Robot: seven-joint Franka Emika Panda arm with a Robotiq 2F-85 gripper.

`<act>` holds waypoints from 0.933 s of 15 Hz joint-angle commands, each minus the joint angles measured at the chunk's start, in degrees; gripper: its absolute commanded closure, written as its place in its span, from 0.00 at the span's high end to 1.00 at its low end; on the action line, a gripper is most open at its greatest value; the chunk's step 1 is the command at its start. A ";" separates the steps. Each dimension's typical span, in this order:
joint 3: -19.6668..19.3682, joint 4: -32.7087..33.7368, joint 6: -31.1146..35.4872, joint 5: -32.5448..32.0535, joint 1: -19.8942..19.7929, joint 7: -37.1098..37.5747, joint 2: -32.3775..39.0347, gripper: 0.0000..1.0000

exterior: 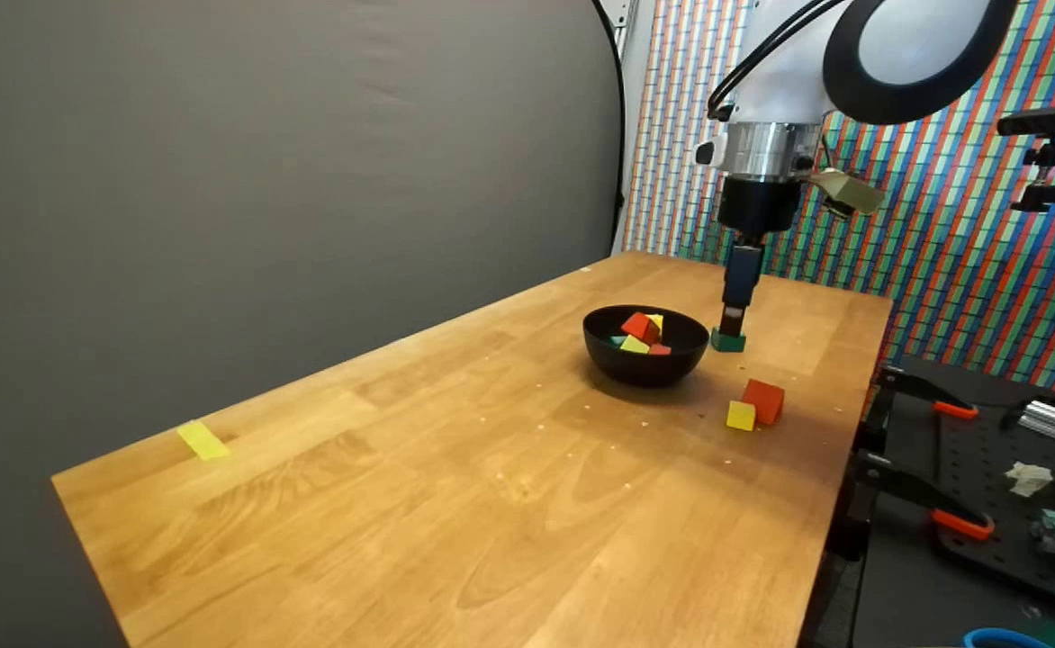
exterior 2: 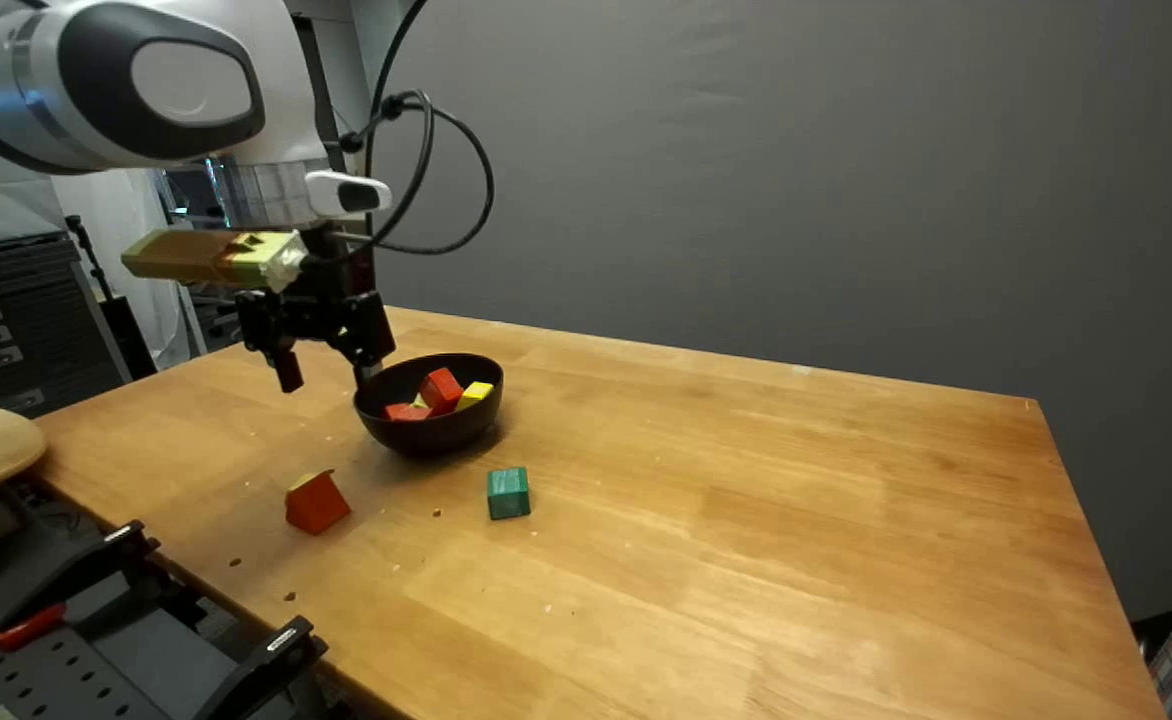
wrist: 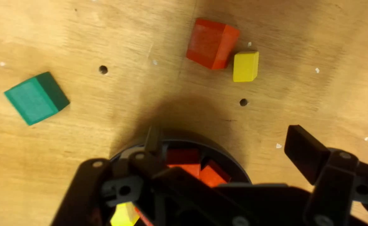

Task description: Put all the blocks in the bowl

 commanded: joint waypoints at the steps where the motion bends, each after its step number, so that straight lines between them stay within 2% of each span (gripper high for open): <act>1: 5.66 0.01 3.54 10.26 -4.43 -6.61 5.05 1.00; 4: 8.70 0.06 4.32 9.03 -7.58 -4.54 7.94 1.00; 8: 9.79 0.15 4.38 4.00 -9.92 -1.26 10.07 1.00; 12: 11.37 0.13 9.83 5.96 -12.51 -3.72 14.69 1.00; 14: 13.73 0.11 11.52 7.92 -14.54 -5.11 17.08 1.00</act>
